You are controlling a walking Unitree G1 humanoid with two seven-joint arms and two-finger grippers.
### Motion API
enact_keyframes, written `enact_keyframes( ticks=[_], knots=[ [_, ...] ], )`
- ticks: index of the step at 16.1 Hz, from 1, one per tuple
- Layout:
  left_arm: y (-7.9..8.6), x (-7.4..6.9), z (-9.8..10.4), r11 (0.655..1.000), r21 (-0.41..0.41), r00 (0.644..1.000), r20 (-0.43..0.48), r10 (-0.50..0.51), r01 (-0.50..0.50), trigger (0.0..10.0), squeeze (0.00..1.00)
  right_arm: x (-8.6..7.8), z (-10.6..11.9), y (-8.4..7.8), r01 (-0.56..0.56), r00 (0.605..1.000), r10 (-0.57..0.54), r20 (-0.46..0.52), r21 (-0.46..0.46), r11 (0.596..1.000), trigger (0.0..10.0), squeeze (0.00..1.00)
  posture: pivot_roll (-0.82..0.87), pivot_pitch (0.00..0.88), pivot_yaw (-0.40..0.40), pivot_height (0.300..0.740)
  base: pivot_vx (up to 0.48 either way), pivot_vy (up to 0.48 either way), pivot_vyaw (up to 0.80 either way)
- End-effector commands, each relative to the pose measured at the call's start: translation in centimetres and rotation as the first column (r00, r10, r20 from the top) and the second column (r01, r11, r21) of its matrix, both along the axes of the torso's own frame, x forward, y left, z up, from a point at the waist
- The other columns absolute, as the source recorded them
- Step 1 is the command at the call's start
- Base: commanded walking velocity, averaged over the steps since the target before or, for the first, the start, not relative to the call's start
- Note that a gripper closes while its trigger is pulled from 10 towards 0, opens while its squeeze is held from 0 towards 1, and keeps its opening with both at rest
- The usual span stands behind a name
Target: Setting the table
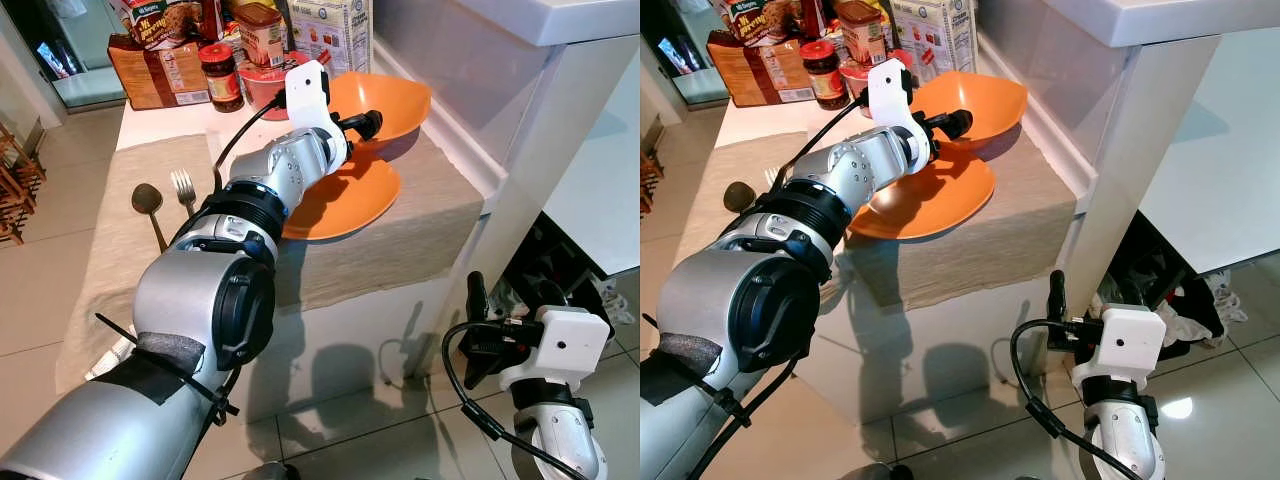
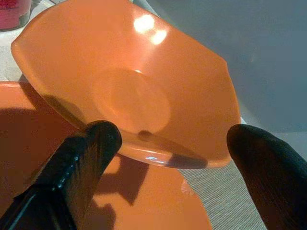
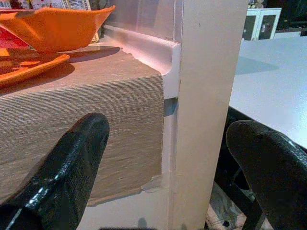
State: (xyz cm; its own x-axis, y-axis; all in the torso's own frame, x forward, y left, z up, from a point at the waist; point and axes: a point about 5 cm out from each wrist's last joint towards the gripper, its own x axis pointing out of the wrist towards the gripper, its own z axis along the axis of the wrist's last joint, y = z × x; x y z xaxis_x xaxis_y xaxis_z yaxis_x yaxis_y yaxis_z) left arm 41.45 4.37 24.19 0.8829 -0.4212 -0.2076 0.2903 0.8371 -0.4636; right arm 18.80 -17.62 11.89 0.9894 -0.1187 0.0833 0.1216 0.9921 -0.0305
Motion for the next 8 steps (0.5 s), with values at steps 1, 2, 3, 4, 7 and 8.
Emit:
enact_keyframes(
  ticks=[1, 2, 3, 4, 7, 8],
  knots=[
    [0.4, 0.0, -0.6, 1.000, -0.003, 0.999, -0.044, 0.012, -0.013, 10.0, 0.00, 0.1, 0.0, 0.2, -0.004, 1.000, 0.004, -0.009, 0.002, 1.000, 10.0, 0.00, -0.12, 0.048, 0.105, 0.740, 0.000, 0.000, 0.00],
    [0.1, 0.1, 0.6, 1.000, 0.012, 0.997, 0.081, 0.008, -0.009, 10.0, 0.00, 0.2, -0.2, 0.2, -0.004, 1.000, 0.004, -0.014, 0.003, 1.000, 10.0, 0.00, -0.12, 0.049, 0.102, 0.740, 0.000, 0.000, 0.00],
    [0.1, 0.2, 0.9, 1.000, 0.016, 0.995, 0.103, 0.016, -0.018, 10.0, 0.00, 0.3, -0.2, 0.2, -0.004, 1.000, 0.005, -0.015, 0.003, 1.000, 10.0, 0.00, -0.12, 0.049, 0.103, 0.740, 0.000, 0.000, 0.00],
    [0.1, 0.3, 1.6, 0.999, 0.026, 0.988, 0.157, 0.017, -0.021, 10.0, 0.00, 0.3, -0.2, 0.3, -0.007, 1.000, 0.007, -0.013, 0.002, 1.000, 10.0, 0.00, -0.12, 0.049, 0.104, 0.740, 0.000, 0.000, 0.00],
    [0.8, 0.6, 3.4, 0.997, -0.021, 0.973, 0.221, 0.072, -0.070, 10.0, 0.00, 0.4, -0.2, 0.2, -0.004, 1.000, 0.004, -0.011, 0.002, 1.000, 10.0, 0.00, -0.12, 0.045, 0.107, 0.740, 0.000, 0.000, 0.00],
    [1.1, 0.7, 3.9, 0.996, -0.009, 0.966, 0.242, 0.089, -0.089, 10.0, 0.00, 0.4, -0.2, 0.2, -0.004, 1.000, 0.004, -0.011, 0.002, 1.000, 10.0, 0.00, -0.11, 0.044, 0.106, 0.740, 0.000, 0.000, 0.00]
  ],
)
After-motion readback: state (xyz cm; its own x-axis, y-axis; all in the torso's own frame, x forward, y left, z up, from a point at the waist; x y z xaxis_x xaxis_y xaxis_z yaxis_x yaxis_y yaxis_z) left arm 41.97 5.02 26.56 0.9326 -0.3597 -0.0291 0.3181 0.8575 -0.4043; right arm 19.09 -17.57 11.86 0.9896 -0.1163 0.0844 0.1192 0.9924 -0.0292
